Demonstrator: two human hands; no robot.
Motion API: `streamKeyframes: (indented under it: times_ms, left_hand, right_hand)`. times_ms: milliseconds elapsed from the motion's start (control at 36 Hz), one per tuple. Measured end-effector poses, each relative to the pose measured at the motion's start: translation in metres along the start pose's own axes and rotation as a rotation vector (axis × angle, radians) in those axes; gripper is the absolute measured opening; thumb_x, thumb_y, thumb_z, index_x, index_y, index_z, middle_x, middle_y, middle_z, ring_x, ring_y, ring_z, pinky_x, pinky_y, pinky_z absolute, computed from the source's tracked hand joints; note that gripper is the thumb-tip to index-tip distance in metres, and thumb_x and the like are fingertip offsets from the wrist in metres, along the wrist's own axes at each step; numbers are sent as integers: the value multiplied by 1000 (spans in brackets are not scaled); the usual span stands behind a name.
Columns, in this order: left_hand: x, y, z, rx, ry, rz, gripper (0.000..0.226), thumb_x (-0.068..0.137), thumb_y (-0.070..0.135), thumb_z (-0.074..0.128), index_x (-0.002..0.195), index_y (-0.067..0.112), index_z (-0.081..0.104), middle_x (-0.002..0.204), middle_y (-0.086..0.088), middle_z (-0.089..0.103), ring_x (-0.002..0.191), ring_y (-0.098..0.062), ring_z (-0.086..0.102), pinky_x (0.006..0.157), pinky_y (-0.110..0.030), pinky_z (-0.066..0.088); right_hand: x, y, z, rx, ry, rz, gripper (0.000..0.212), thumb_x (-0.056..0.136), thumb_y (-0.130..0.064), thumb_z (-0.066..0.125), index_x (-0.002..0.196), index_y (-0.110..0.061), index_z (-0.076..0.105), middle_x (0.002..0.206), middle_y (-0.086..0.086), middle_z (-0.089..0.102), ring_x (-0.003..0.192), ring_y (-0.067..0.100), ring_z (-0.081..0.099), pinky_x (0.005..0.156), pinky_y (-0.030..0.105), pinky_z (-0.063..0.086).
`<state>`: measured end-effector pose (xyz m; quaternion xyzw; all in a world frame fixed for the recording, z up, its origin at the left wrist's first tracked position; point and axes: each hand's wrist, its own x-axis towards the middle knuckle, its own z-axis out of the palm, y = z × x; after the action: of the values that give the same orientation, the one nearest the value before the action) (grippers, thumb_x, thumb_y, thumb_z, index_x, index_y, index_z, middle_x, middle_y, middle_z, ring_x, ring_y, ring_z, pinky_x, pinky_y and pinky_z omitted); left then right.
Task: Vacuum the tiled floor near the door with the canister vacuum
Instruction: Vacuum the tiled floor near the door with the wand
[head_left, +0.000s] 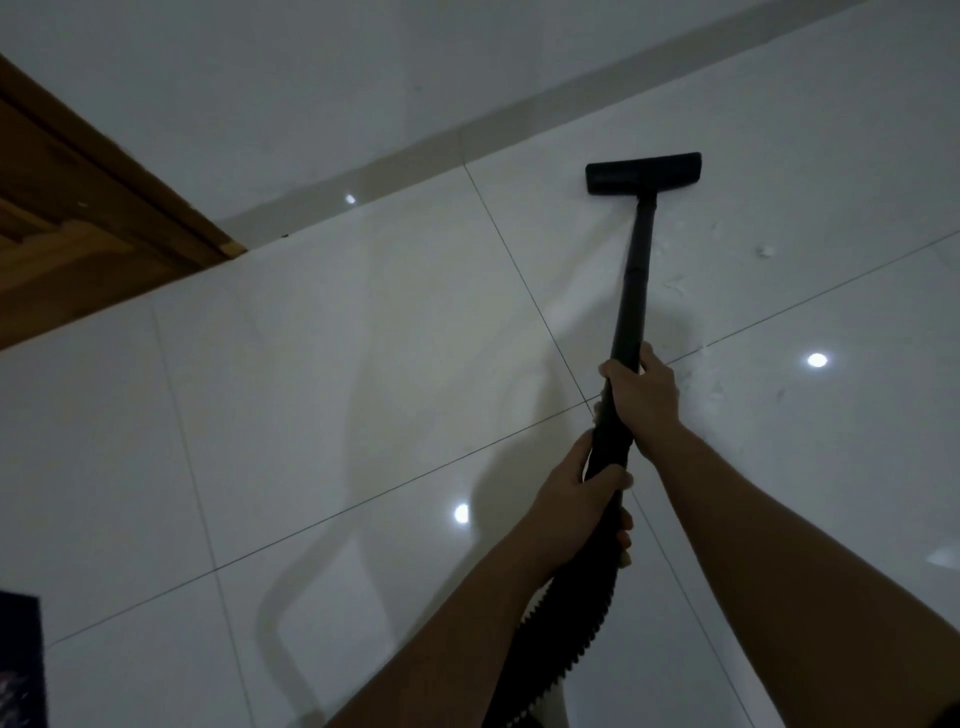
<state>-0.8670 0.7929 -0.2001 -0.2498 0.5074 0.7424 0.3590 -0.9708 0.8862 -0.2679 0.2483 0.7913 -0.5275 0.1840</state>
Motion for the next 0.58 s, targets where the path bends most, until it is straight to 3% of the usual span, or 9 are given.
streamKeyframes:
  times_ms: [56, 167, 278, 361, 500, 583]
  left_hand:
    - [5, 3, 0, 0, -2, 0, 45, 94, 14, 50, 135, 31, 44, 64, -10, 53, 44, -17, 52, 44, -27, 49]
    - [12, 8, 2, 4, 2, -6, 46, 95, 13, 50, 136, 32, 43, 66, -11, 52, 43, -16, 53, 44, -27, 49]
    - [14, 10, 2, 9, -3, -6, 46, 95, 12, 49, 137, 31, 43, 69, -10, 53, 44, -15, 53, 44, -26, 49]
    - [14, 10, 2, 25, -3, -23, 48, 95, 12, 50, 138, 31, 41, 65, -10, 53, 43, -15, 53, 43, -26, 49]
    - [13, 8, 4, 43, -11, -19, 49, 95, 12, 49, 139, 31, 40, 64, -10, 52, 42, -14, 53, 43, -26, 50]
    - [10, 6, 8, 56, -17, -20, 49, 95, 12, 49, 139, 31, 40, 64, -9, 52, 43, -14, 53, 42, -26, 49]
  right_hand:
    - [6, -1, 0, -20, 13, -16, 39, 91, -13, 57, 128, -7, 48, 102, 17, 59, 68, 20, 61, 58, 25, 51]
    - [13, -5, -1, -5, 29, 0, 44, 88, -15, 59, 131, -8, 48, 108, 23, 61, 83, 32, 63, 78, 46, 58]
    - [15, -3, -2, 28, 10, 4, 42, 91, -13, 58, 131, -8, 47, 104, 19, 59, 63, 18, 61, 54, 24, 50]
    - [16, 0, -3, 71, 1, 27, 43, 91, -12, 58, 132, -8, 47, 101, 20, 58, 57, 15, 59, 50, 22, 49]
    - [15, 5, -5, 70, 15, 21, 37, 90, -12, 59, 126, -10, 50, 98, 19, 59, 70, 24, 61, 73, 45, 58]
    - [12, 8, -8, 85, 24, 32, 42, 89, -13, 59, 130, -9, 48, 99, 19, 58, 72, 24, 60, 79, 48, 57]
